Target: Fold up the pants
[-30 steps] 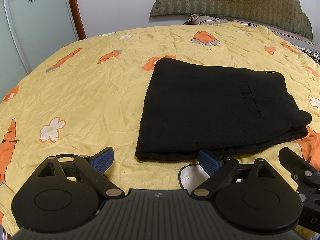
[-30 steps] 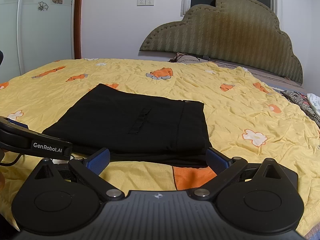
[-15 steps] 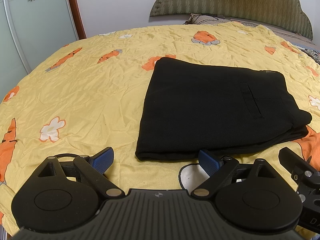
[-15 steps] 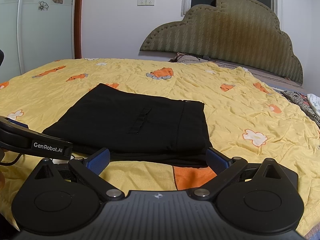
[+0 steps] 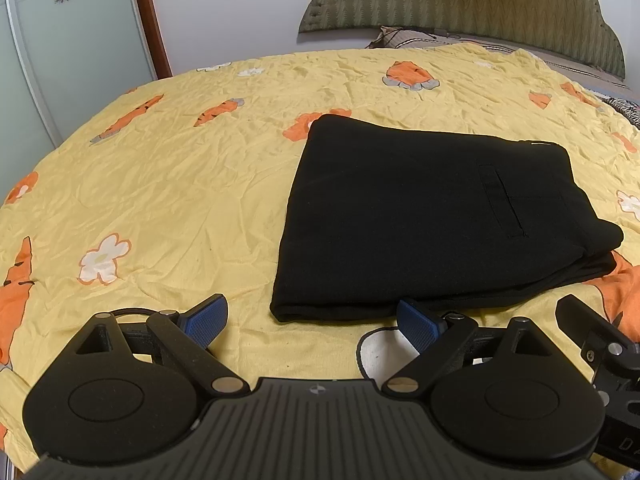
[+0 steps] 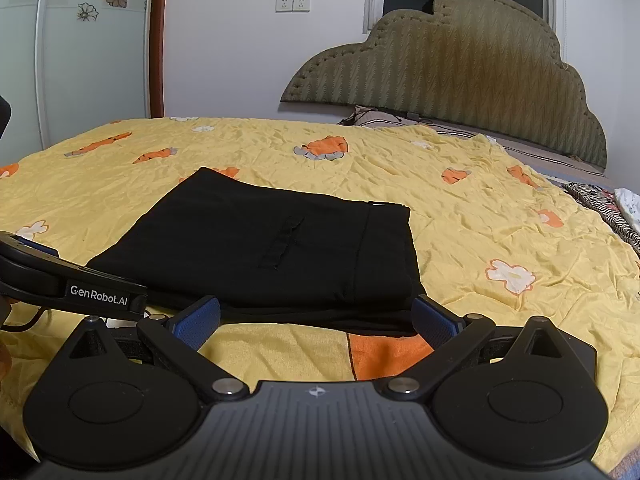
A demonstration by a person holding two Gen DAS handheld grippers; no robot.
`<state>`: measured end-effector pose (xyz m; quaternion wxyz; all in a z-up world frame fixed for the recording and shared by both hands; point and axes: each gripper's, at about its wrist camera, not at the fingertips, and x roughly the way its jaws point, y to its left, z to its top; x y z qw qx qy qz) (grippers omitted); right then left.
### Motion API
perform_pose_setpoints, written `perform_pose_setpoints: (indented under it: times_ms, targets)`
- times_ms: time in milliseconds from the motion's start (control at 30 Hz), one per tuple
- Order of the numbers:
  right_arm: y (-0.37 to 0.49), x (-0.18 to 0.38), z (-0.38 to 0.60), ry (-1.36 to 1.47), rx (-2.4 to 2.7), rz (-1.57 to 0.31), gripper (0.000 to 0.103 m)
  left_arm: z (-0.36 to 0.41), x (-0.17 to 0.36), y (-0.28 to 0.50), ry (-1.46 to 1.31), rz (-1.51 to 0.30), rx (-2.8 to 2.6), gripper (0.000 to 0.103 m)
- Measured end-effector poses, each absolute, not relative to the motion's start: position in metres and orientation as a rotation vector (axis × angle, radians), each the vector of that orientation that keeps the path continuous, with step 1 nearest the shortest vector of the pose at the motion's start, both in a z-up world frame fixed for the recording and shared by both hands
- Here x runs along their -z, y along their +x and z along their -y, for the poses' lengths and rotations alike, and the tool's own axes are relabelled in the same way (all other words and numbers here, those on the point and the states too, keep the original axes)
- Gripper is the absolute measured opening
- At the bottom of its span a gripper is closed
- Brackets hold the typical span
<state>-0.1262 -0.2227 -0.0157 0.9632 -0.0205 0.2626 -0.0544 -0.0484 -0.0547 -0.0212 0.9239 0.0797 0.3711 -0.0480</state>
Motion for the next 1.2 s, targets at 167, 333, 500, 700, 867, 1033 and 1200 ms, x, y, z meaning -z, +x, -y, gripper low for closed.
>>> perform_pose_setpoints:
  times_ms: [167, 333, 500, 700, 867, 1033, 1200]
  targets:
    - [-0.1262, 0.0157, 0.2227, -0.04, 0.111, -0.532, 0.103, 0.055, 0.0211, -0.0482, 0.162, -0.762, 0.098, 0.094]
    - [-0.126, 0.0159, 0.2228, -0.041, 0.11, -0.531, 0.103, 0.0548, 0.0211, -0.0481, 0.164, -0.762, 0.1, 0.094]
    - [-0.126, 0.0157, 0.2225, -0.041, 0.111, -0.533, 0.103, 0.0555, 0.0216, -0.0482, 0.161, -0.763, 0.1, 0.094]
    - [-0.1262, 0.0157, 0.2227, -0.042, 0.109, -0.533, 0.103, 0.0561, 0.022, -0.0486, 0.16, -0.765, 0.1, 0.094]
    - [-0.1257, 0.016, 0.2222, -0.043, 0.108, -0.533, 0.103, 0.0572, 0.0225, -0.0496, 0.161, -0.766, 0.098, 0.094]
    - [-0.1258, 0.0159, 0.2223, -0.044, 0.11, -0.532, 0.103, 0.0568, 0.0226, -0.0498, 0.161, -0.766, 0.098, 0.094]
    - [-0.1258, 0.0159, 0.2223, -0.044, 0.11, -0.532, 0.103, 0.0568, 0.0227, -0.0496, 0.161, -0.767, 0.096, 0.094]
